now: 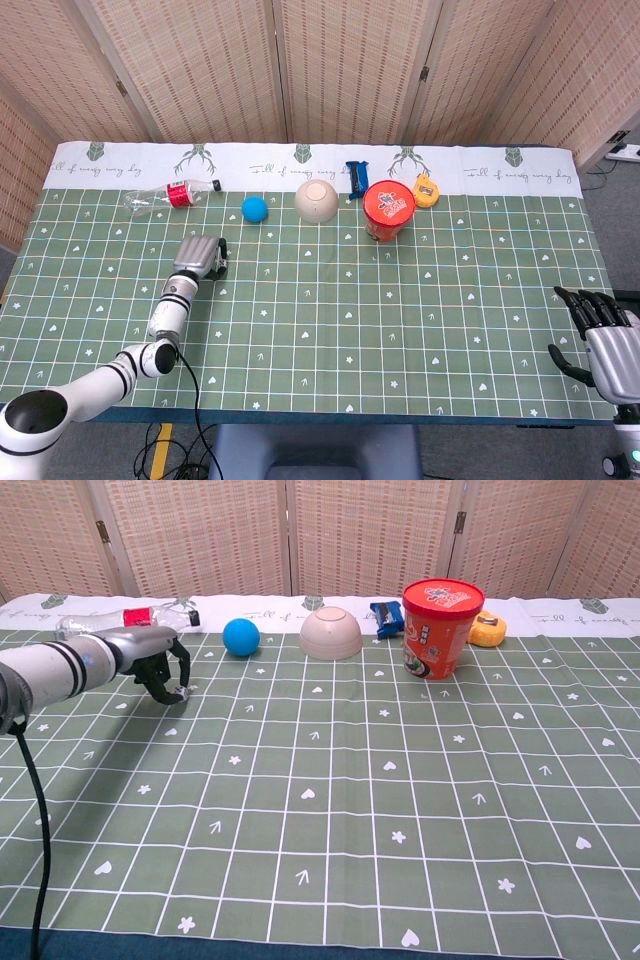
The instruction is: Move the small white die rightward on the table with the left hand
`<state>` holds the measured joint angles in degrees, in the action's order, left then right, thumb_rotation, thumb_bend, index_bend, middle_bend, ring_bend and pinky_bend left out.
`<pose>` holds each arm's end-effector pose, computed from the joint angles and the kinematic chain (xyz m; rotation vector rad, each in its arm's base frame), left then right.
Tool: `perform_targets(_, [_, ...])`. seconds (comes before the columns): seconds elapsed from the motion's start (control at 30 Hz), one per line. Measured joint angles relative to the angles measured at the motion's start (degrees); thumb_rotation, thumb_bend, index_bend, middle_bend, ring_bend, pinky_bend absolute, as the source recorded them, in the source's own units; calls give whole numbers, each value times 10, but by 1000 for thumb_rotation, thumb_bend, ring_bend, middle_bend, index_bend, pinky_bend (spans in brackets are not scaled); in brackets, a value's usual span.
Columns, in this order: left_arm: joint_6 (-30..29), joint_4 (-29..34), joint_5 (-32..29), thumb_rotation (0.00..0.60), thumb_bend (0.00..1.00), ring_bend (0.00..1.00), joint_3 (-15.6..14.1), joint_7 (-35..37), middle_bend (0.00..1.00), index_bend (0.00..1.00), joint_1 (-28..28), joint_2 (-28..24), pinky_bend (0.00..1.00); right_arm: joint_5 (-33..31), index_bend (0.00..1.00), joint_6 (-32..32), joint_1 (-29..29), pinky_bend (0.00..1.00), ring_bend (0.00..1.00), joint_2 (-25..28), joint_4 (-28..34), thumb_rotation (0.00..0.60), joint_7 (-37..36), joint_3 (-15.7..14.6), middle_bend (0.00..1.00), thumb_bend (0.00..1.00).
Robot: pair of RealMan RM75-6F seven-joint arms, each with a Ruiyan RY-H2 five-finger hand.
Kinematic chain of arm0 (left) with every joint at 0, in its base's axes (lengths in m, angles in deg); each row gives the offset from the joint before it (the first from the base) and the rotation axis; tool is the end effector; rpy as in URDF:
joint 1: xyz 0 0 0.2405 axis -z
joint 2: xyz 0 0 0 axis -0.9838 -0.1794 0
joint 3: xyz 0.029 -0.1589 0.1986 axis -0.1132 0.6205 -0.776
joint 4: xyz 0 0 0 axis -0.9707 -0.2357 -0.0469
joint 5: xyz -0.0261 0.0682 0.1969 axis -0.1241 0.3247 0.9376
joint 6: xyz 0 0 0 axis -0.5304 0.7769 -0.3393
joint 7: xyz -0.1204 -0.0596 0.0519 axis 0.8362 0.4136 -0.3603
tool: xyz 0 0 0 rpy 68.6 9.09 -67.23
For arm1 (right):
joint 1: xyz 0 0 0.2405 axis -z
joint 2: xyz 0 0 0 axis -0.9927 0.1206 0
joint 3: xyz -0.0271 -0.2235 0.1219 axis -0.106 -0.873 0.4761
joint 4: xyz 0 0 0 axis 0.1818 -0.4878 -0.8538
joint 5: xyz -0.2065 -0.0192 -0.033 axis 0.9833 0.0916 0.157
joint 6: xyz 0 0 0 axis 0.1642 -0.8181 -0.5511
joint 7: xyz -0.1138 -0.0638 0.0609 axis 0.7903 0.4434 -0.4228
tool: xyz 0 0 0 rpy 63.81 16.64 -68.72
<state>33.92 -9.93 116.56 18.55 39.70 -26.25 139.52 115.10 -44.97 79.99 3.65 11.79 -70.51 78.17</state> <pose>-0.1897 0.4463 -0.0320 -1.6936 -1.0255 -0.6480 -0.3055 -0.1680 0.1856 1.4318 -0.8475 0.8712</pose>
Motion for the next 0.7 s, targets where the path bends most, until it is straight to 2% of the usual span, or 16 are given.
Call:
perform_targets(0.3, [-67, 131, 132, 600, 423, 832, -17, 82, 943, 586, -37, -64, 988, 6, 130, 1, -1, 162, 157, -7, -6, 600, -5, -1, 213, 242])
perform_targets(0.53, [-166, 244, 244, 600, 422, 832, -24, 156, 943, 564, -70, -125, 987, 6, 130, -5, 2, 162, 157, -5, -4, 600, -5, -2, 213, 242])
perform_targets(0.6, [-195, 265, 262, 600, 420, 831, -19, 184, 943, 477, -78, -135, 986, 6, 130, -5, 3, 162, 157, -5, -3, 600, -5, -2, 213, 242])
perform_targets(0.7, [-234, 300, 282, 600, 360, 816, -9, 244, 924, 197, -92, -152, 979, 5, 130, -5, 4, 162, 157, -5, -2, 600, -3, -2, 213, 242])
